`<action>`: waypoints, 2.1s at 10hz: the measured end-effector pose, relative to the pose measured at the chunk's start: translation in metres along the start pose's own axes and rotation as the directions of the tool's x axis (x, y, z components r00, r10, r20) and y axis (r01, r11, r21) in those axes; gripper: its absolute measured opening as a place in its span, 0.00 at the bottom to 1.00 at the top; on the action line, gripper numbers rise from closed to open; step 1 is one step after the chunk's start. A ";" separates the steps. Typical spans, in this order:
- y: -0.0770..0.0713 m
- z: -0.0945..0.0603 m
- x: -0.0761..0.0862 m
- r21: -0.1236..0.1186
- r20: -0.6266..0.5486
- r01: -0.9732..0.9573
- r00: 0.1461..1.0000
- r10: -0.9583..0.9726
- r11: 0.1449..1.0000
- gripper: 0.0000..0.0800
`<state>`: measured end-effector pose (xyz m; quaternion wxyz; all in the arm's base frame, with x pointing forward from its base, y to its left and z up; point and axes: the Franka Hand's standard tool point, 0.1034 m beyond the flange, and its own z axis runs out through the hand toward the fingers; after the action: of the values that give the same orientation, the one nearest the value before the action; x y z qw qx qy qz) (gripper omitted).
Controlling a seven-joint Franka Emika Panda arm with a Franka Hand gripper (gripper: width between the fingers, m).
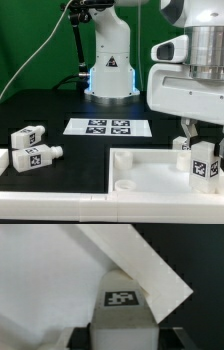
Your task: Assemble one leg
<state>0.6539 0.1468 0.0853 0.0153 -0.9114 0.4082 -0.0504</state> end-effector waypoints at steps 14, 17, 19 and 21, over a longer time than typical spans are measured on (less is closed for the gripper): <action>-0.007 -0.001 -0.002 -0.017 -0.005 0.418 0.908 -0.418 0.908 0.81; -0.006 -0.001 0.001 -0.022 -0.001 0.635 0.772 -0.635 0.772 0.81; -0.002 -0.001 0.007 -0.024 0.003 0.757 0.653 -0.757 0.653 0.81; -0.002 -0.001 0.010 -0.034 -0.006 0.844 0.536 -0.844 0.536 0.81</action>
Offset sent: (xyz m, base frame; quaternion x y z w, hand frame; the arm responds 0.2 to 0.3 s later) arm 0.0102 0.0029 -0.0021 -0.0080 -0.0157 0.1663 0.9859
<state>0.6625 0.1407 0.0872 -0.0275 -0.9948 -0.0804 -0.0559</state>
